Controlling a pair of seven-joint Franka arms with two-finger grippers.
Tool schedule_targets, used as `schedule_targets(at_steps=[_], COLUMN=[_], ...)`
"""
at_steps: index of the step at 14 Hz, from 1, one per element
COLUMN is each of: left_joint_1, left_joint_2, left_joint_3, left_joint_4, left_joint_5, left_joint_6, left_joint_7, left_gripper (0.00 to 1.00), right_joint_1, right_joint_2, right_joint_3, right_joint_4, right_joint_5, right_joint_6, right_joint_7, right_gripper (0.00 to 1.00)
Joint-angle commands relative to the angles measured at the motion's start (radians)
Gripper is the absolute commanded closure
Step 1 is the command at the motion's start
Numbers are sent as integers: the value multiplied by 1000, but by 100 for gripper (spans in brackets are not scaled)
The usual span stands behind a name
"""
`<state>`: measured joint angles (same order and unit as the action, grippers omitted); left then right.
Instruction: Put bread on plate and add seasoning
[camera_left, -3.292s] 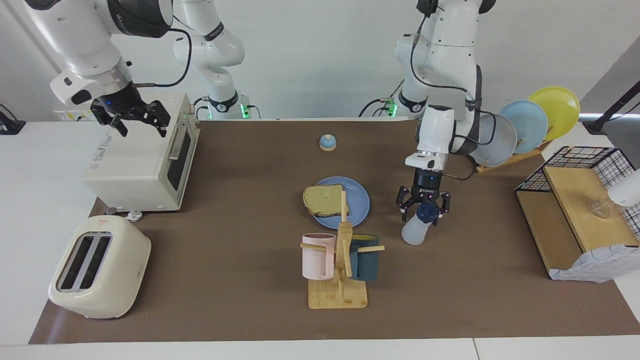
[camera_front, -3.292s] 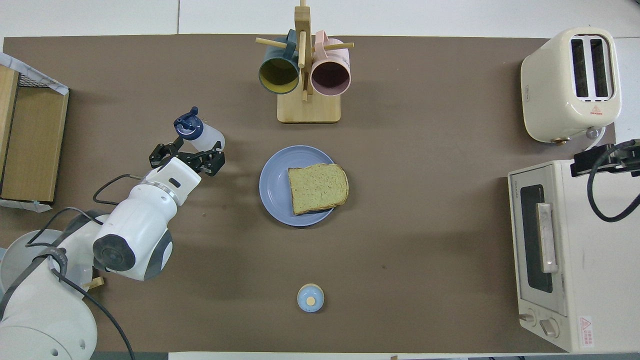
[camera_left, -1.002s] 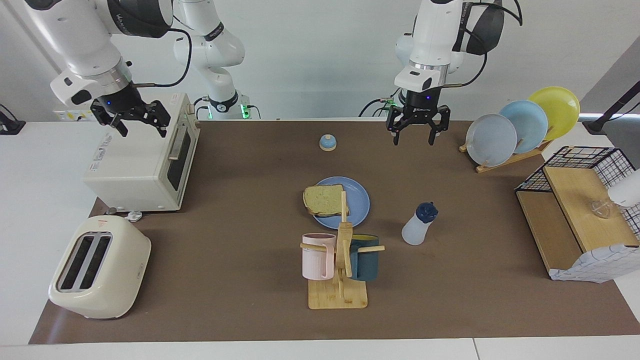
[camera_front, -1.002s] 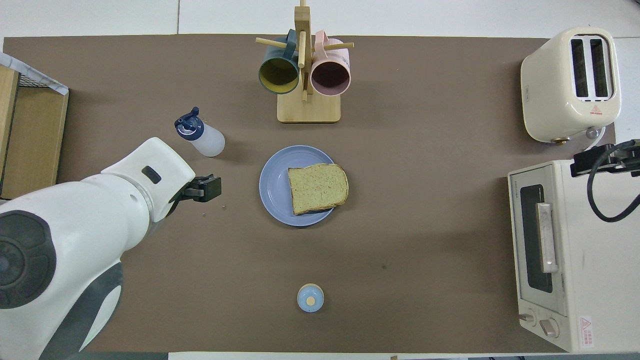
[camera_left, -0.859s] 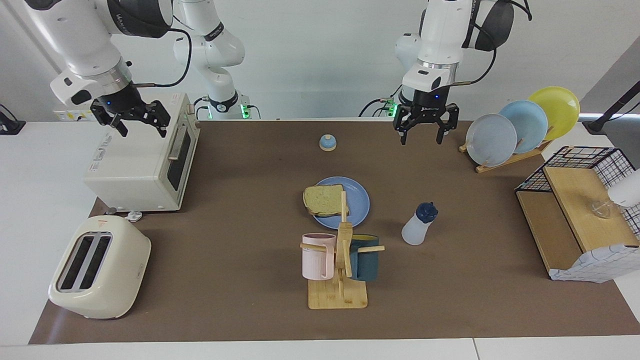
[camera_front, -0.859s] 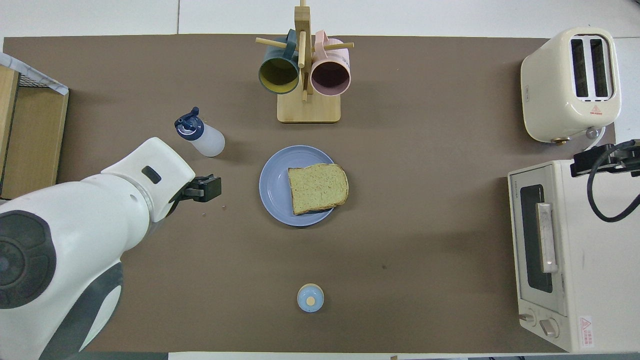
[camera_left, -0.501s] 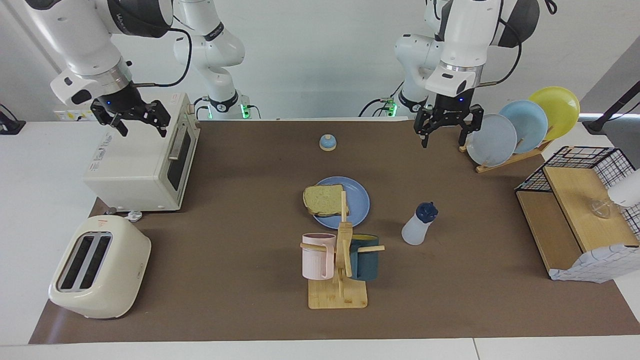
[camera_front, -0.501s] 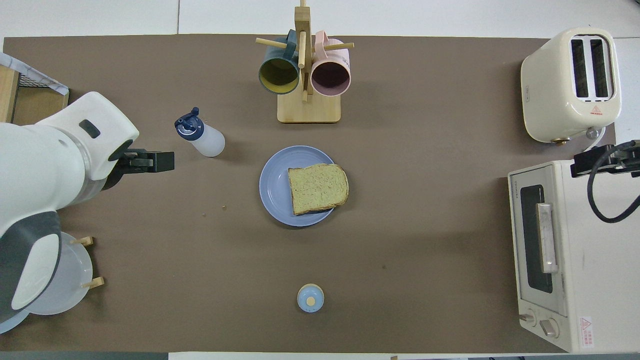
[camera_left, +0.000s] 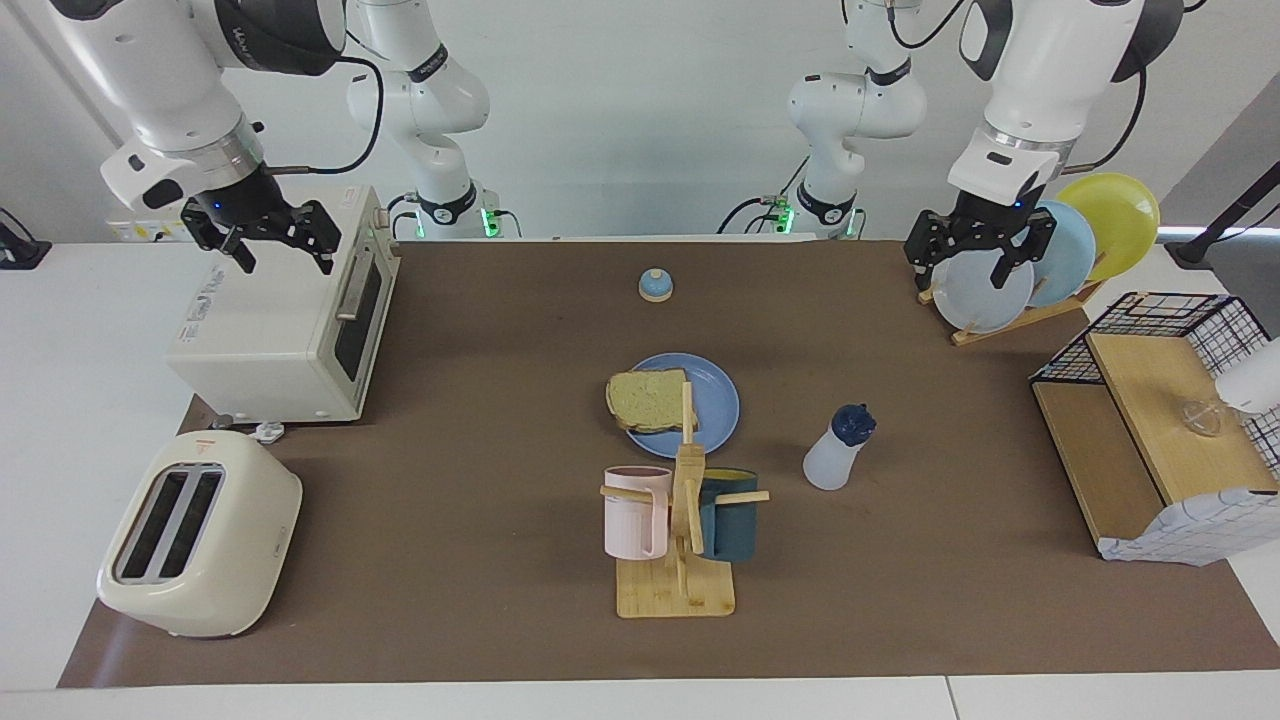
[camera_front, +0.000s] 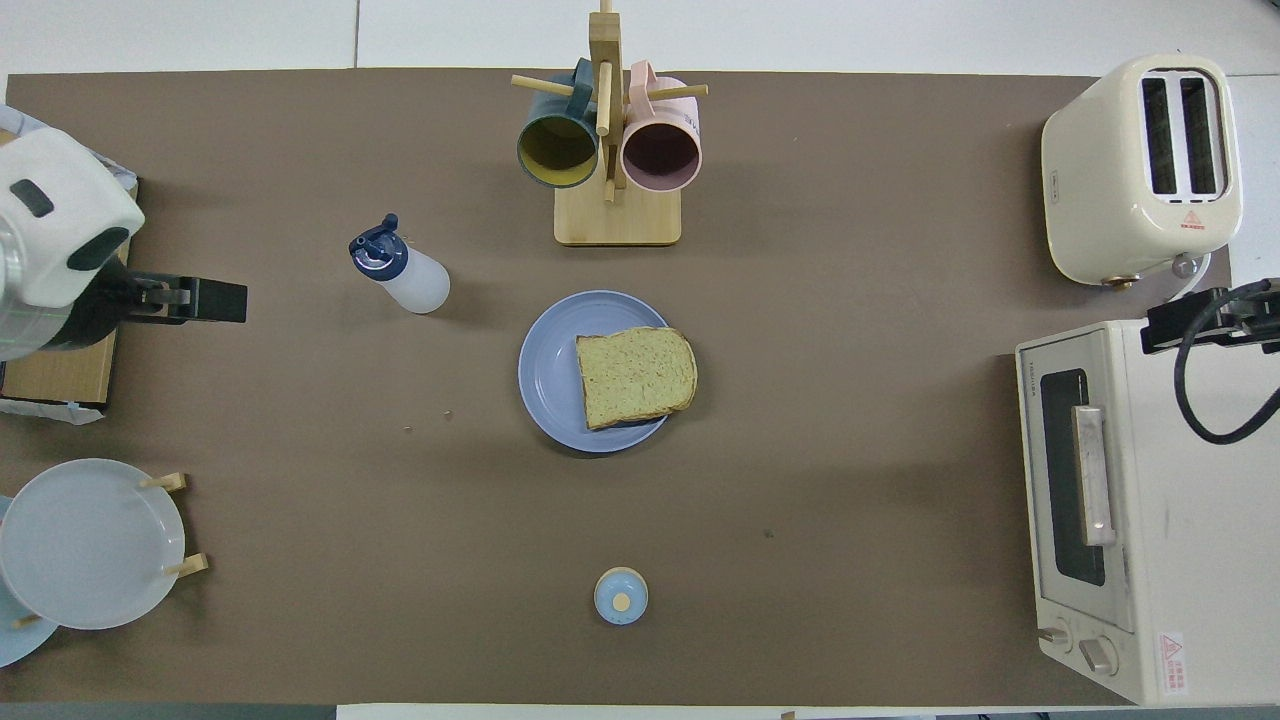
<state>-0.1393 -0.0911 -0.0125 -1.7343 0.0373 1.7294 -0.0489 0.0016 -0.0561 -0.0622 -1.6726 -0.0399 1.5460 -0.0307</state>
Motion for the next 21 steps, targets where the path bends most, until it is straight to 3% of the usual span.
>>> schedule_targets(at_steps=[1,8,10,21], left_joint_1=[76,84,83,80], left_joint_2=[27,86,83,60], left_joint_3=[-38,-38,-57,-54], left_joint_4=[30,41,108,102], left_joint_5=[-48,-48,-48,-60], left_joint_6=[-65,-89,-137,-151], left_joint_7=[27,35,34,33], left_gripper=[0,0,0,0], right_joint_1=[-15,-15,-15,-15], right_joint_2=[2,2,2,2], right_joint_3=[10,10,10,10], right_joint_4=[7,7,7,7], right_joint_5=[-3,-3,-3,-3], right_joint_6=[-12,-12,-12,-12], right_joint_7=[-12,-12,-12,-12], right_gripper=[0,0,0,0])
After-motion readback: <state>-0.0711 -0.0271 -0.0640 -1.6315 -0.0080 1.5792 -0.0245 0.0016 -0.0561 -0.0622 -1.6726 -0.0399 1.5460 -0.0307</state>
